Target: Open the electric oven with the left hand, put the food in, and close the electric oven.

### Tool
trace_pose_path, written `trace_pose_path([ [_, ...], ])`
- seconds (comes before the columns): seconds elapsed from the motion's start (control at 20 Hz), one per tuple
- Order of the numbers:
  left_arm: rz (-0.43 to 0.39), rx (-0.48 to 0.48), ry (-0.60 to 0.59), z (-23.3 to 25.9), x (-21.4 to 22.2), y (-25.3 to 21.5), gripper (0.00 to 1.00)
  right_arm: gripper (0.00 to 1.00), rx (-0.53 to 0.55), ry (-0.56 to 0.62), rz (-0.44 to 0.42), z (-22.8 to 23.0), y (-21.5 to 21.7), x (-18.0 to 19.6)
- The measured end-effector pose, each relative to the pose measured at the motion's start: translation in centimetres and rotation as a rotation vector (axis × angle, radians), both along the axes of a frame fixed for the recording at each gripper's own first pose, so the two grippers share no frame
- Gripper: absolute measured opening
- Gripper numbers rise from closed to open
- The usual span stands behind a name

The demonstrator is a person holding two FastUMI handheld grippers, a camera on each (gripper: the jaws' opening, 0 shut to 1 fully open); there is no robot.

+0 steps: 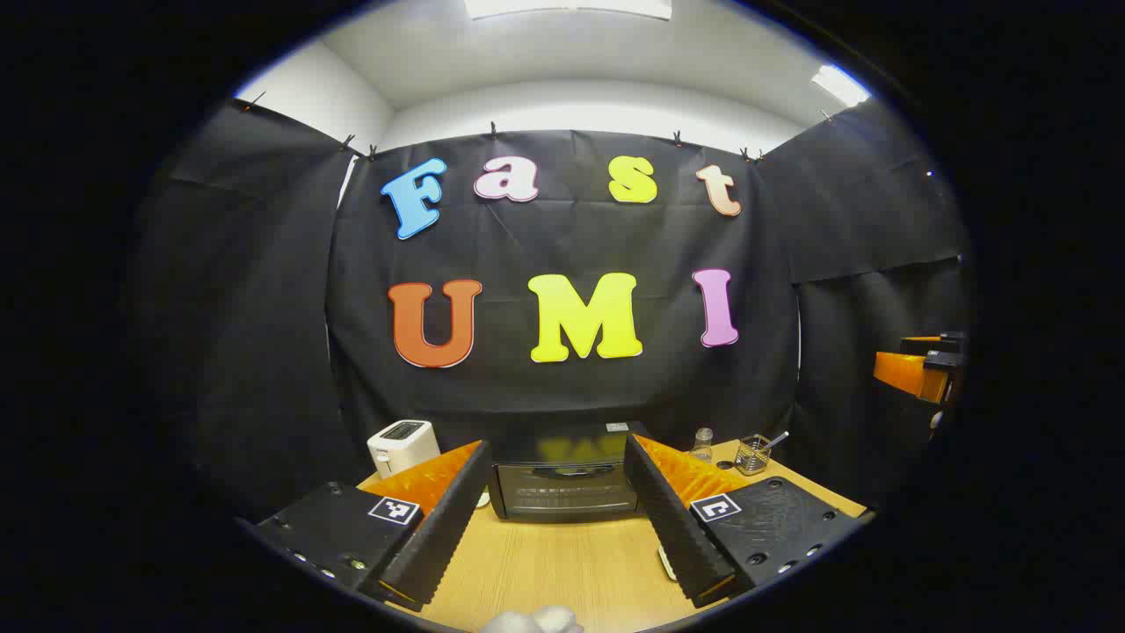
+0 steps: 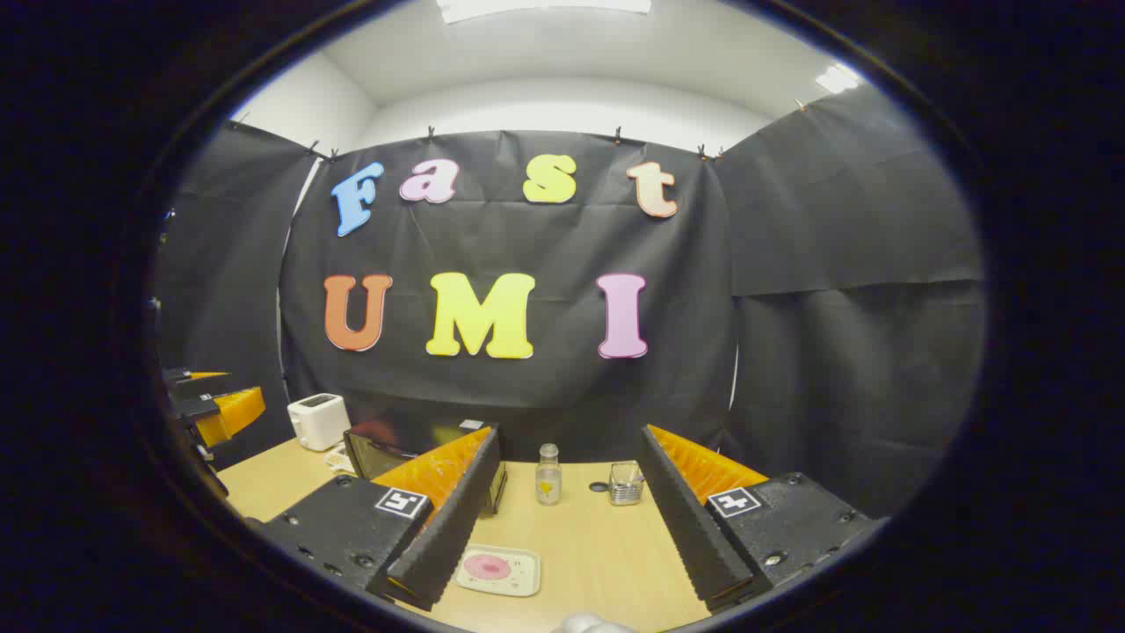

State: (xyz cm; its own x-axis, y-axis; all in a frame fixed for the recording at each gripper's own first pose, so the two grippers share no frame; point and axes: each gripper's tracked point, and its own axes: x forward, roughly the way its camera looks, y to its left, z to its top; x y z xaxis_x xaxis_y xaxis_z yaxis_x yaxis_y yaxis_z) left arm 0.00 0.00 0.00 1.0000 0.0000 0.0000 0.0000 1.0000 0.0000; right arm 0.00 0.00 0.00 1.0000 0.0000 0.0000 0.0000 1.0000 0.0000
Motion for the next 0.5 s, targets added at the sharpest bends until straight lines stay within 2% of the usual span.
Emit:
trace_pose_path([
  [0.05,0.001,0.002,-0.004,0.0,0.1,0.0,0.96,1.0,0.0,0.005,0.005,-0.2,0.0,0.0],
  [0.15,-0.005,0.002,0.0,-0.1,0.5,-0.6,0.96,0.97,-0.005,0.012,-0.005,-0.4,-0.6,0.2],
  [0.2,-0.007,0.002,0.0,-0.1,0.5,-0.6,0.96,1.0,0.0,0.015,-0.005,-0.5,-0.7,0.2],
  [0.25,-0.009,0.0,0.0,-0.1,0.6,-0.7,0.96,0.97,0.004,0.015,-0.007,-0.5,-0.9,0.1],
  [0.3,-0.011,0.001,0.003,-0.2,0.8,-0.8,0.96,1.0,0.007,0.016,-0.01,-0.6,-1.0,0.2],
  [0.5,-0.01,0.005,0.013,-0.8,1.5,-1.0,0.96,1.0,-0.001,0.023,-0.014,-0.9,-1.6,0.3],
])
